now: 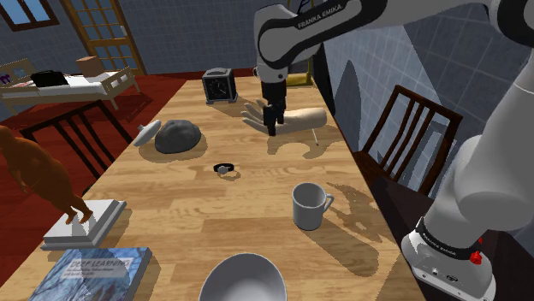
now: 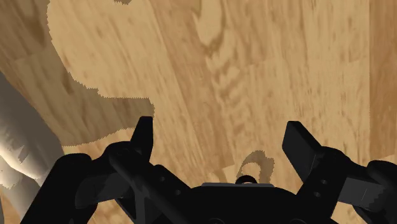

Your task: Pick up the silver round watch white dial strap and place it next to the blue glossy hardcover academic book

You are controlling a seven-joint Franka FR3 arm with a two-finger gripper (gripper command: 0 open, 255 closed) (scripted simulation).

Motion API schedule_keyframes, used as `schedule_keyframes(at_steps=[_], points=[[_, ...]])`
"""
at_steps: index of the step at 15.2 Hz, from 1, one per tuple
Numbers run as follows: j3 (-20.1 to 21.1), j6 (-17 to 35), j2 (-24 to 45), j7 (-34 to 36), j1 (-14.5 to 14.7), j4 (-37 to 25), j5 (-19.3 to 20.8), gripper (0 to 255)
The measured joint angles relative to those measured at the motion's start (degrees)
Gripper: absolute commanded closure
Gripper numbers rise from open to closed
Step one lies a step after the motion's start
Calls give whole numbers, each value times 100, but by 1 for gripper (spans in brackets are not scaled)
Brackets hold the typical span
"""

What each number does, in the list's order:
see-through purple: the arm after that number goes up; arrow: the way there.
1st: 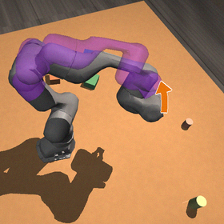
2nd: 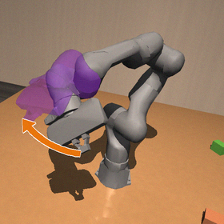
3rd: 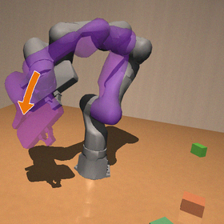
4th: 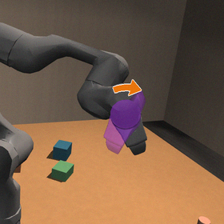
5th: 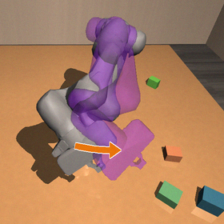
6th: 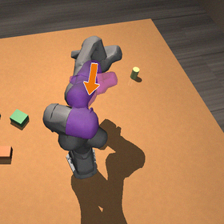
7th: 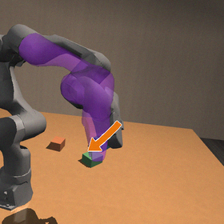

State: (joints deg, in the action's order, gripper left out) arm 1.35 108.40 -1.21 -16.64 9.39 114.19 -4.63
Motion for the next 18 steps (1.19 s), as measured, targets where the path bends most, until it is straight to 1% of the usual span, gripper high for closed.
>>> schedule_keyframes(at_steps=[8, 16, 18], points=[[253, 134, 1535, -591, 208, -1370, -222, 0], [554, -187, 3174, -995, 469, -3312, -248, 0], [586, -96, 3262, -1004, 516, -3314, -251, 0]])
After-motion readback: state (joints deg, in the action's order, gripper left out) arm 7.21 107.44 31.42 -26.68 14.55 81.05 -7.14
